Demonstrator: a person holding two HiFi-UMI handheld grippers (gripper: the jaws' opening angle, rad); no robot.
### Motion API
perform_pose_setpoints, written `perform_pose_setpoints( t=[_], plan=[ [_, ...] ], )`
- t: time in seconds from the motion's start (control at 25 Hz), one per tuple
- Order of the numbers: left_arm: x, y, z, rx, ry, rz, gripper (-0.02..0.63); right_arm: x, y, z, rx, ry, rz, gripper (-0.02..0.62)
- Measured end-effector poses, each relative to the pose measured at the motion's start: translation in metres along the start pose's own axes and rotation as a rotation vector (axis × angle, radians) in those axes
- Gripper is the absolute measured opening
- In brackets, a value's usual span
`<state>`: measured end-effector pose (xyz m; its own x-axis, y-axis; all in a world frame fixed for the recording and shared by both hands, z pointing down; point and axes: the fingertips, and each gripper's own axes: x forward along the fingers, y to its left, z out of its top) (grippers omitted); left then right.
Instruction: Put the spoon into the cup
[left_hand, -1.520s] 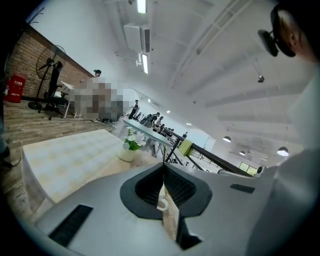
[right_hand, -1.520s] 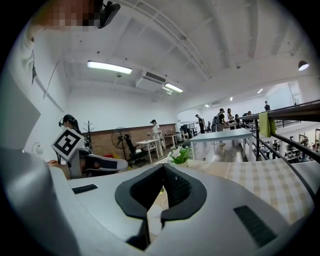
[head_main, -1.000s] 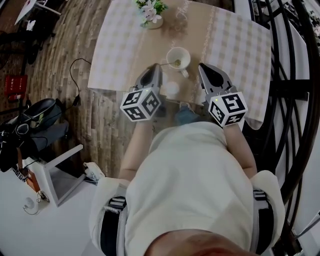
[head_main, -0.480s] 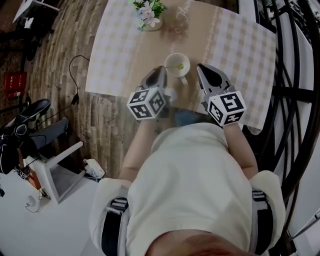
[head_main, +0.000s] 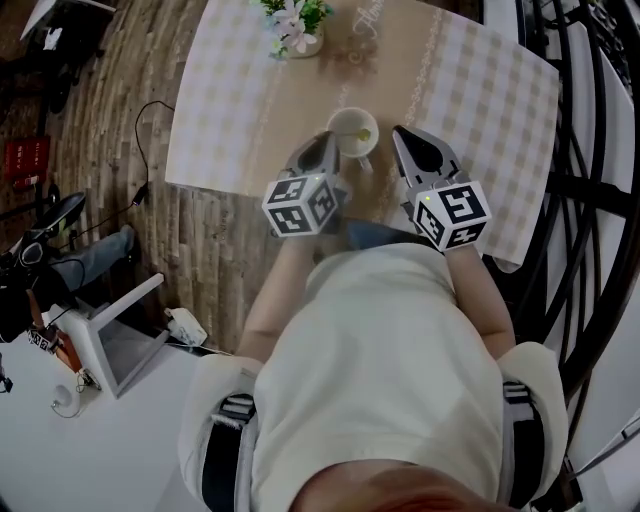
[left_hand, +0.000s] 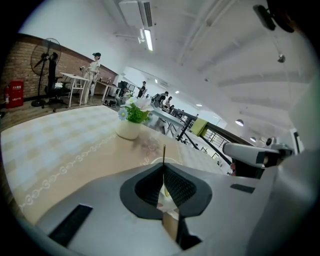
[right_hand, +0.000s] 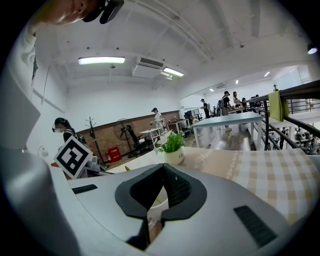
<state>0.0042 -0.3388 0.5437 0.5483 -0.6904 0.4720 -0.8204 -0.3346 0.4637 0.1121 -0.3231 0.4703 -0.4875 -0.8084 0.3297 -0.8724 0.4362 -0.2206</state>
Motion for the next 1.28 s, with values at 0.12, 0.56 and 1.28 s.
perform_pose_setpoints(
  t=[0.12,0.56,1.28],
  plan=[
    [0.003,-0.001,-0.002,0.019,0.006,0.009,0.006,0.002,0.000,-0.002,0.000,0.002,0.008,0.000],
    [0.004,0.007,-0.005,0.047,0.003,0.034,0.008,-0.002,0.001,-0.010,-0.004,0.017,0.008,0.000],
    [-0.001,0.004,-0.001,0.026,-0.012,0.021,0.089,-0.025,0.008,-0.017,-0.004,0.033,-0.020,0.000]
  ],
)
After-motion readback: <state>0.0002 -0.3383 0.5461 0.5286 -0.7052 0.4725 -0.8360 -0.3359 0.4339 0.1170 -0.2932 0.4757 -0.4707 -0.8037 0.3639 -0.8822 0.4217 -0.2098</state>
